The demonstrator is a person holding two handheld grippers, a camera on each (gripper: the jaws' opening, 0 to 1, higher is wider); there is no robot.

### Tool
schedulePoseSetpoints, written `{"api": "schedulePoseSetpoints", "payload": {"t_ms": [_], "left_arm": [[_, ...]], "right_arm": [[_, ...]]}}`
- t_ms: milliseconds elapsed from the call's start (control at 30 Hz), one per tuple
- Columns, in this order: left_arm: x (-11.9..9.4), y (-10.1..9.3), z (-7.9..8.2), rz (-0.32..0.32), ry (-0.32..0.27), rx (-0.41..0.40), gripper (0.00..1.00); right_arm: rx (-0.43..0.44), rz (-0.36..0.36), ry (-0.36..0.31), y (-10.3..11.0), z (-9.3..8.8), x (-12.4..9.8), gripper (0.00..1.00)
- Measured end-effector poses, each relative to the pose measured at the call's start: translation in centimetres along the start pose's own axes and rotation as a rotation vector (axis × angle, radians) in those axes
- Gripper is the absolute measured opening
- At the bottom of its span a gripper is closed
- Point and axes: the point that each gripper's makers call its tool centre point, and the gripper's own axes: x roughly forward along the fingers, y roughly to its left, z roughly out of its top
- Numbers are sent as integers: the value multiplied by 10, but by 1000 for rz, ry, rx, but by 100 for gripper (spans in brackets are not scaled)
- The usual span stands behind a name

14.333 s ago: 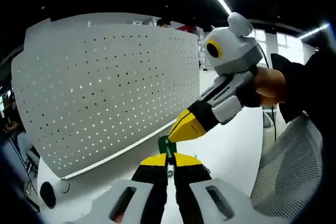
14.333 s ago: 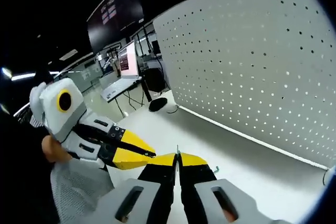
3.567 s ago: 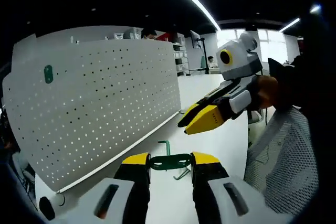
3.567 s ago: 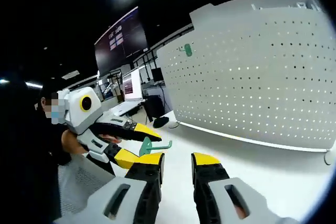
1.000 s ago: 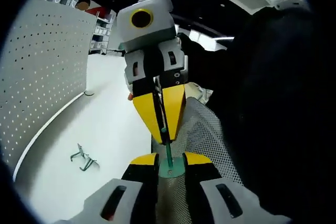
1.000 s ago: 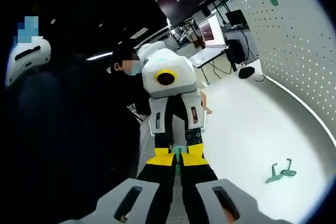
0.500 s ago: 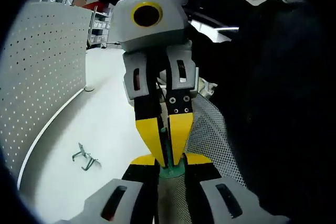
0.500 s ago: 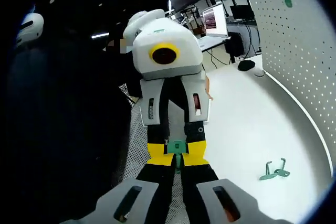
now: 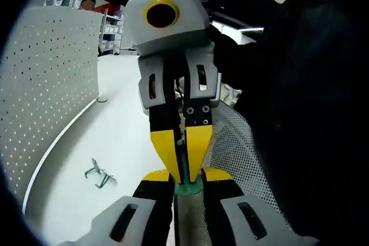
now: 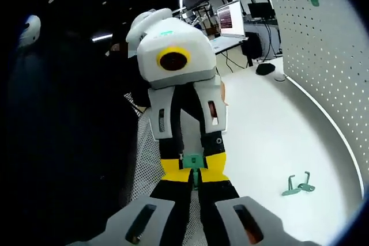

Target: Insert the hook assembly into the mounting plate slot until the hook locks in place.

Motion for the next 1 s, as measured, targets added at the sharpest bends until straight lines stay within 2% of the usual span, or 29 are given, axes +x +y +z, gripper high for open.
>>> {"api": "schedulePoseSetpoints", "payload": {"t_ms": [67,133,200,433,533,633,767,867,900,1000], "left_arm": [[-1,3,-2,18,6,-5,28],[-3,6,-4,38,8,-13,29],[-7,9,-4,59,-19,-34,28],[-33,31,1,219,-127,-110,36],[-43,38,3,285,-168,-125,39],[-58,46,7,365,-244,-164,40],[-87,55,9,517,-358,-202,40],[-100,56,6,594,-391,-204,40],[-105,57,5,637,-395,-193,40],[-114,55,5,711,-401,-151,40]], "right_arm": [[0,-5,-8,-1,2,-1,3],[0,-16,-21,-3,7,-4,3],[-2,-36,-35,-6,10,-7,3],[11,-111,-82,-21,23,-18,3],[16,-154,-124,-29,33,-24,3],[9,-189,-137,-35,40,-27,3],[19,-227,-167,-41,48,-30,3],[25,-273,-198,-46,57,-33,3],[26,-293,-212,-48,61,-34,3],[30,-342,-247,-53,72,-37,3]]}}
